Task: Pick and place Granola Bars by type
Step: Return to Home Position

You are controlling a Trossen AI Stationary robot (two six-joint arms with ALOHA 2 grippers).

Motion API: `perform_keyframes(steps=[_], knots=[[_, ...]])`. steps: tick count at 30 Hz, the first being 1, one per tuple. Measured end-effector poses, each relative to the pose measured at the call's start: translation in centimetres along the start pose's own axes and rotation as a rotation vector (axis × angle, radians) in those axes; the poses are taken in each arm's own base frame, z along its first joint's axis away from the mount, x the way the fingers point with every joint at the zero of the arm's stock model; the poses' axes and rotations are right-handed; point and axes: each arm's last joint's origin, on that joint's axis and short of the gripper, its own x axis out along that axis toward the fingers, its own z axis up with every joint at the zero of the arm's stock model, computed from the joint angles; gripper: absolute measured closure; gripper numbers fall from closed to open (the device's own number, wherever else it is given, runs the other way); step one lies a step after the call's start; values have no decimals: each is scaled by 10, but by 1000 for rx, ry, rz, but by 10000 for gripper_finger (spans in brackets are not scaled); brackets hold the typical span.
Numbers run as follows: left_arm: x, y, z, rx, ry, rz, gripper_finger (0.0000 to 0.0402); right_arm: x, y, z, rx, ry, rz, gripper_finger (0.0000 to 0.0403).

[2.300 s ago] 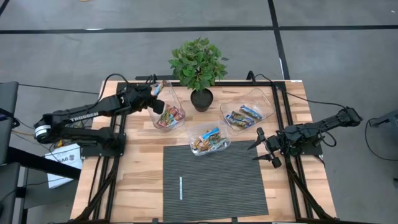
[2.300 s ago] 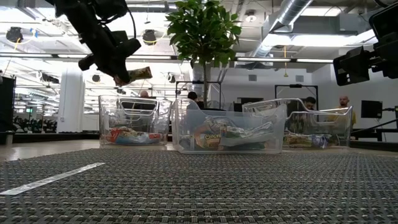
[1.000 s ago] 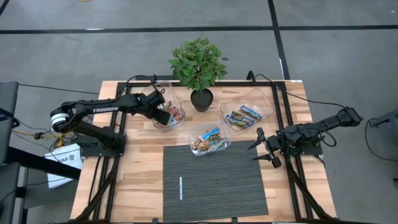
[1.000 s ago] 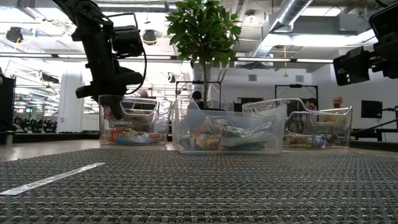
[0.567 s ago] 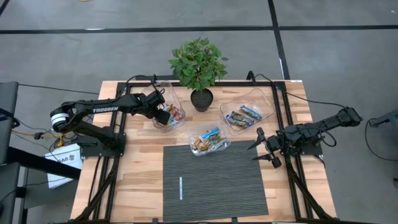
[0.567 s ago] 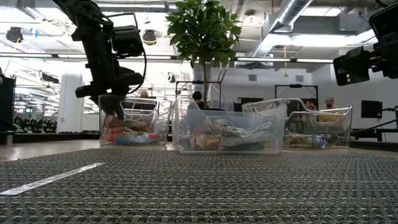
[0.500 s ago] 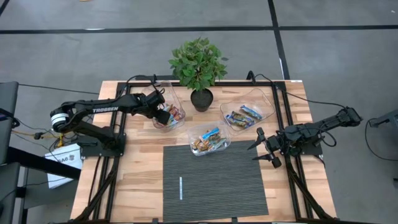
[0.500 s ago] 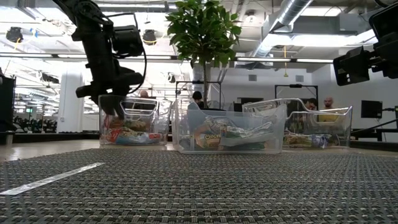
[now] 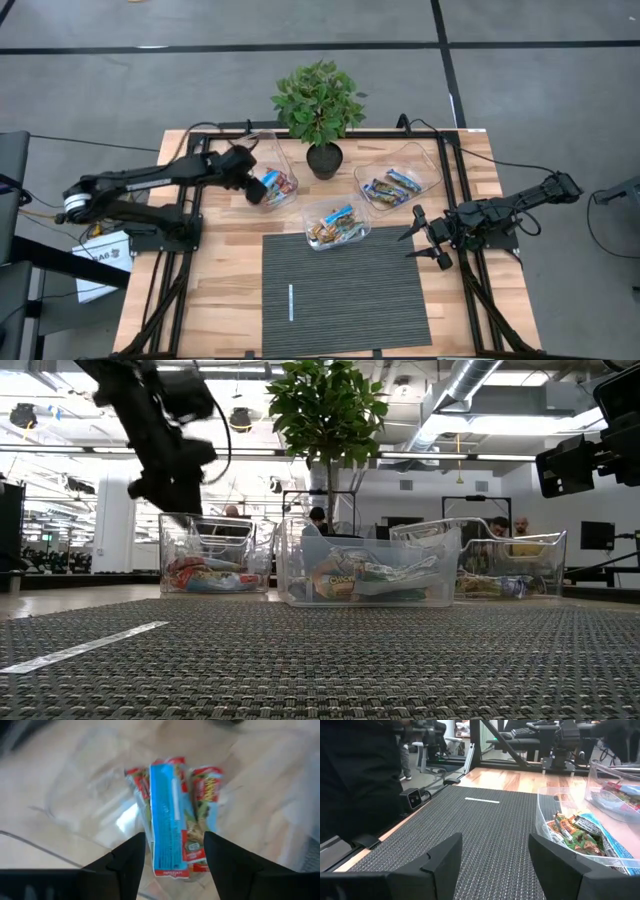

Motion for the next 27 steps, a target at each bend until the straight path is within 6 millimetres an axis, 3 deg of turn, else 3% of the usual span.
perform_keyframes(steps=[11,20,27], knots=[[-66,1,-15,254,-280,-137,204,0,0,0,0,0,0,182],[-66,3,-65,371,-525,-468,204,0,0,0,0,0,0,182],[-71,-1,-91,421,-719,-636,205,0,0,0,0,0,0,182]])
